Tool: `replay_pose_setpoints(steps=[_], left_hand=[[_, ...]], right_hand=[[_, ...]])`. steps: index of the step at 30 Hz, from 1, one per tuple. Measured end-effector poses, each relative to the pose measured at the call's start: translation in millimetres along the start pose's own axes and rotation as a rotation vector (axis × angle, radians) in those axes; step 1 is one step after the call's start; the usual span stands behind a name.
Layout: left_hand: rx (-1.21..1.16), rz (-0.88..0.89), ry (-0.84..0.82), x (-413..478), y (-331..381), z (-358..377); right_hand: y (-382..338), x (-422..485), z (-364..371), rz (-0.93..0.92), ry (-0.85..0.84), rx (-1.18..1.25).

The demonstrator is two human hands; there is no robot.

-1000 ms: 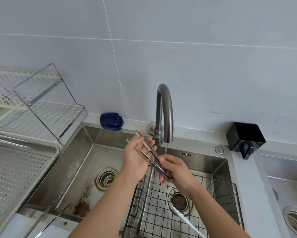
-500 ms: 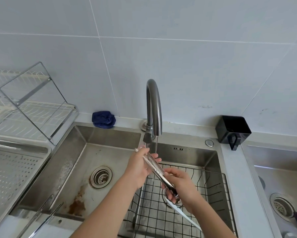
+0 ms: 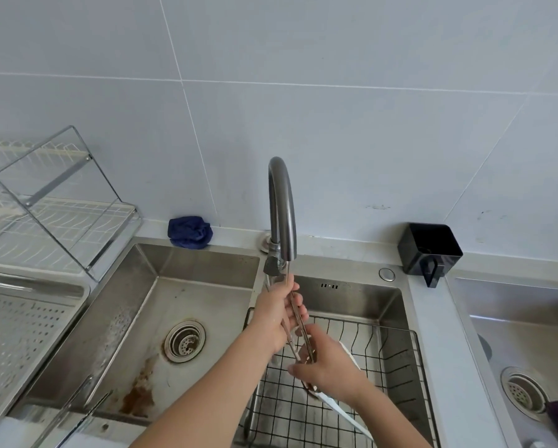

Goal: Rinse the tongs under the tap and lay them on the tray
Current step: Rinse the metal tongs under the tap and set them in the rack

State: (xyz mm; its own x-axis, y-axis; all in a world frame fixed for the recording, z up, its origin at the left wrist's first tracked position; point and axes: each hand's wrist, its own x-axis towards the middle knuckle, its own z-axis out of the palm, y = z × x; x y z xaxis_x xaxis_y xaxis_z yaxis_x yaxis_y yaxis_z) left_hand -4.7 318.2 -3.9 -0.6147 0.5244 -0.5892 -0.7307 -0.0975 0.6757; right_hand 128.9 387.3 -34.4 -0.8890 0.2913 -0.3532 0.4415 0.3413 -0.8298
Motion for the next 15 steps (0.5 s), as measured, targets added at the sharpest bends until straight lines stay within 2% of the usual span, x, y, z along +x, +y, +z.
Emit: replay_pose_setpoints(steps=[2, 6, 10, 13, 15], left_hand=[[0.033, 0.047, -0.020, -1, -1, -1], [0.077, 0.126, -0.040, -3, 13, -6], [0.156, 0.233, -0.012, -5, 29, -18], [0.291, 0.362, -0.017, -15, 25, -39], [0.470, 0.416, 0.020, -19, 9, -58]], right_hand=[[-2, 7, 1, 0.006, 0.037, -0.136], [-14, 31, 5, 0.053, 0.068, -0.096], [-36, 60, 0, 0.006, 0.125, -0.105], [-58, 78, -3, -0.033, 0.150, 0.007], [-71, 88, -3, -0.049, 0.161, 0.115]])
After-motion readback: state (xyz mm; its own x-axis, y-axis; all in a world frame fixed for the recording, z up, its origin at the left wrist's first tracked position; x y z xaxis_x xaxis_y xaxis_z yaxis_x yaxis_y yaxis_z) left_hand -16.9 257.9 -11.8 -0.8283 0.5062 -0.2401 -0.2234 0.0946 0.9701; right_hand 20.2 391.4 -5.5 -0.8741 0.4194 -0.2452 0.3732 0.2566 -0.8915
